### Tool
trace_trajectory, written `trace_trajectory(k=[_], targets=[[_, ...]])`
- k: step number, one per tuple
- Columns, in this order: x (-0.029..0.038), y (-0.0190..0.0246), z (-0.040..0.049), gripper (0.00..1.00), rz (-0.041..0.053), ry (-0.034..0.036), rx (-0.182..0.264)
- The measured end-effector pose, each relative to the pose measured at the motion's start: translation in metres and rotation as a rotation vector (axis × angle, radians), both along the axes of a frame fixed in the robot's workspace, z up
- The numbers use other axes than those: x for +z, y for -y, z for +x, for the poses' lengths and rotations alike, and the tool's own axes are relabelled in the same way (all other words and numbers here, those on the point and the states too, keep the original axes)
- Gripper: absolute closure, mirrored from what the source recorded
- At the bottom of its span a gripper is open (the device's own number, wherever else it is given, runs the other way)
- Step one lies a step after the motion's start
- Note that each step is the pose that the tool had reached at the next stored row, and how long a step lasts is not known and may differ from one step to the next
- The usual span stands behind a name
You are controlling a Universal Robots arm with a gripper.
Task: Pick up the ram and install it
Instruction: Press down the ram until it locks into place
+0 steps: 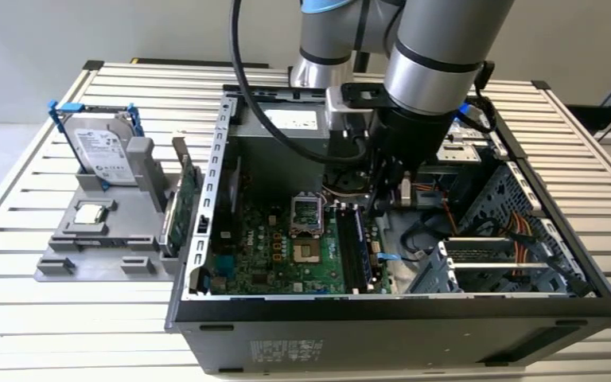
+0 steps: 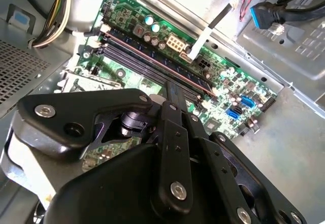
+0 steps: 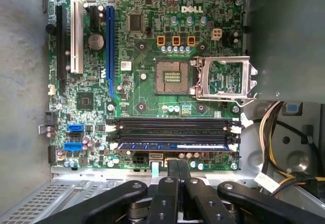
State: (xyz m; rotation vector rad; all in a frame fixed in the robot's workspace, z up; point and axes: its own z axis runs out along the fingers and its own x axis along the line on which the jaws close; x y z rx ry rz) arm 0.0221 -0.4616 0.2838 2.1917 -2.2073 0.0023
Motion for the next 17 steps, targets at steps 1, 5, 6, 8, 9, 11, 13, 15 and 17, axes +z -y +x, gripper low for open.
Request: trace_trajectory(k=[1,5,6,8,9,11,13,15,17], targets=[[0.0011,0.0000,0.0000,1.00,0.0000,-0.0002,0.000],[0.0056,0.0000,0.0000,1.00,0.0001,-0.0015,0.000],[0.0066,0.0000,0.0000,1.00,0.0002,-0.0019,0.000],[0.0085,0.0000,0.0000,1.00,0.0001,-0.0029,0.000],[0.0093,0.0000,0.0000,1.00,0.0000,-0.0033,0.000],[0.0107,0.0000,0.0000,1.00,0.0000,-0.0043,0.000],[0.0117,0.0000,0.0000,1.00,0.0001,-0.0048,0.000],[0.0127,0.0000,0.0000,1.00,0.0001,-0.0053,0.000],[0.0137,0.0000,0.0000,1.00,0.0001,-0.0063,0.000]])
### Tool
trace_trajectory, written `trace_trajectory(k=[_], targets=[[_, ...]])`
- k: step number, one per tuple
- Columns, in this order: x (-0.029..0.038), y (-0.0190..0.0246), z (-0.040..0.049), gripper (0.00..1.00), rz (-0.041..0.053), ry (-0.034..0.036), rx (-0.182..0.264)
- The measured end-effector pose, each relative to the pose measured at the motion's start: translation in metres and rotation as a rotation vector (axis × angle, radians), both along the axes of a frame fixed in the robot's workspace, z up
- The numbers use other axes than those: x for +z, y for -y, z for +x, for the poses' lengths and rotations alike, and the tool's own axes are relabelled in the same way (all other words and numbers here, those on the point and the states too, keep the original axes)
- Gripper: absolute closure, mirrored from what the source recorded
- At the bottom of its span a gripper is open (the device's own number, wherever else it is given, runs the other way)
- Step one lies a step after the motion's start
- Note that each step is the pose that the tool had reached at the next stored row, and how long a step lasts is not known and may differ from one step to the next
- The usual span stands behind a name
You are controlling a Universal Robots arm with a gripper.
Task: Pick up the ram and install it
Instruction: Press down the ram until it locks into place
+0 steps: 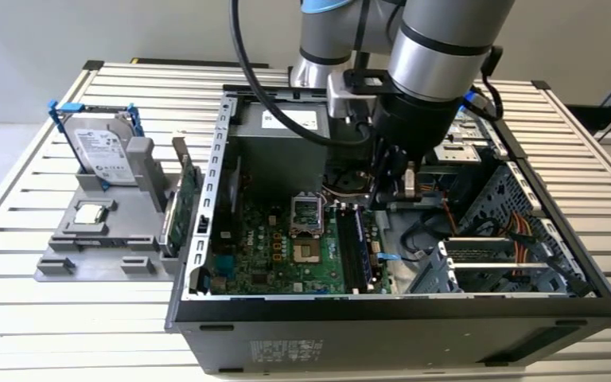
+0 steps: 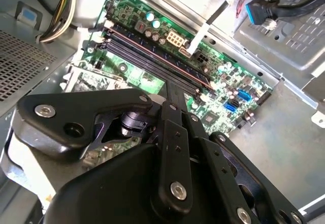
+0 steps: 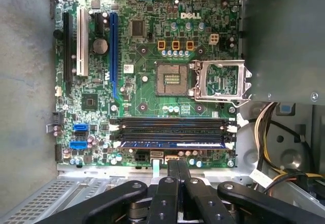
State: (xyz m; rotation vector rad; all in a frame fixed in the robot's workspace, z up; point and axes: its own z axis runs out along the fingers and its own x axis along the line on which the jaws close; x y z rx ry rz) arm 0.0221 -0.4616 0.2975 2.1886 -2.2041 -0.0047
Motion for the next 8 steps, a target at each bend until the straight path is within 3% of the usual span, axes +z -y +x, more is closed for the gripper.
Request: trace_trajectory(k=[8], targets=[[0.0004,0.0000,0.0000,1.00,0.0000,-0.0019,0.000]])
